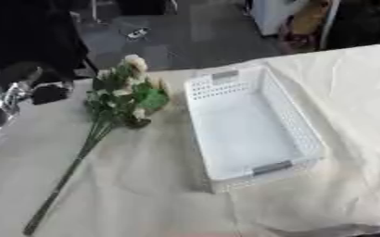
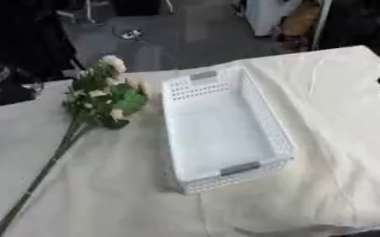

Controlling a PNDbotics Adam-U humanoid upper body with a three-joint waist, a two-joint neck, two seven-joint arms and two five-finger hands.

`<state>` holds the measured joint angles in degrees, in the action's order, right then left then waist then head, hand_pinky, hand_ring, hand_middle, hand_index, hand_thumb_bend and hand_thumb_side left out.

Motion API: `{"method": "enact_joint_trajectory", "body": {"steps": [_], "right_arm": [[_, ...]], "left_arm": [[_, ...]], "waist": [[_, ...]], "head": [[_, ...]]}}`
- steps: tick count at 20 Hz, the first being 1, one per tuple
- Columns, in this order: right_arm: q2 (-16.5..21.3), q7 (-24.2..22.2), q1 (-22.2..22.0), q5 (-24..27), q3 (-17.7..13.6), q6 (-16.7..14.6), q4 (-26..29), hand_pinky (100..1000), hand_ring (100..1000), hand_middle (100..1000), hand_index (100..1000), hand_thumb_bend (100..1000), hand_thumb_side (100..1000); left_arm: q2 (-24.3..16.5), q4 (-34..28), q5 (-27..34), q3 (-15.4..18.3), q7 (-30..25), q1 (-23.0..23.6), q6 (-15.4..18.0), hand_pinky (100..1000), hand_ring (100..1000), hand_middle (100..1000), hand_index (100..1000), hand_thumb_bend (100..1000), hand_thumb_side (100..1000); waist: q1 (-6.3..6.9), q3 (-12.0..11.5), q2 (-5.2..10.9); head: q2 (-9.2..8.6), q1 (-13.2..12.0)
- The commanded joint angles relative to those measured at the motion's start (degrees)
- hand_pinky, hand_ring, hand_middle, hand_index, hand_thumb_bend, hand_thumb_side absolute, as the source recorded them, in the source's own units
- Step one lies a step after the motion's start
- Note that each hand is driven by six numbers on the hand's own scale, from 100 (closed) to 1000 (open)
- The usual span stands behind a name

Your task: Pick up objects on the table and place them in the box.

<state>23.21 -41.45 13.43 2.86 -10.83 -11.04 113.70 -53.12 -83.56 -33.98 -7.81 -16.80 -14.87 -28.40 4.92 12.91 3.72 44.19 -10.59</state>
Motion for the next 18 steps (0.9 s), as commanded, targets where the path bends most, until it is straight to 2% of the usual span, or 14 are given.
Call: {"method": "enact_joint_trajectory", "body": {"steps": [1, 6, 12, 18], "right_arm": [[1.4, -0.3, 0.2, 0.3, 0.0, 0.0, 0.9, 706, 770, 835, 941, 100, 483], [1.3, -0.5, 0.2, 0.5, 0.1, -0.1, 0.9, 706, 770, 836, 942, 100, 483], [1.2, -0.6, 0.2, 0.5, 0.1, -0.2, 0.9, 706, 770, 836, 942, 100, 482], [1.1, -0.6, 0.3, 0.6, 0.2, -0.2, 0.9, 706, 770, 836, 942, 100, 481]], "left_arm": [[-0.1, 3.1, -1.6, -1.1, -1.4, -2.8, 1.0, 927, 856, 846, 873, 569, 826], [2.9, 8.6, -3.0, -2.4, -2.1, -6.1, 2.2, 925, 853, 844, 874, 554, 859], [6.3, 14.4, -1.7, -3.4, -1.9, -8.5, 3.5, 922, 850, 843, 875, 542, 927], [8.8, 17.7, -0.8, -5.2, -2.1, -9.5, 5.1, 934, 856, 845, 882, 575, 989]], "waist": [[-0.25, 0.1, 0.37], [-0.44, 0.1, 0.22], [-0.69, 0.1, 0.04], [-0.78, 0.2, -0.05]], "head": [[-0.07, -0.8], [-0.07, -1.1], [-0.07, -1.4], [-0.07, -1.5]]}}
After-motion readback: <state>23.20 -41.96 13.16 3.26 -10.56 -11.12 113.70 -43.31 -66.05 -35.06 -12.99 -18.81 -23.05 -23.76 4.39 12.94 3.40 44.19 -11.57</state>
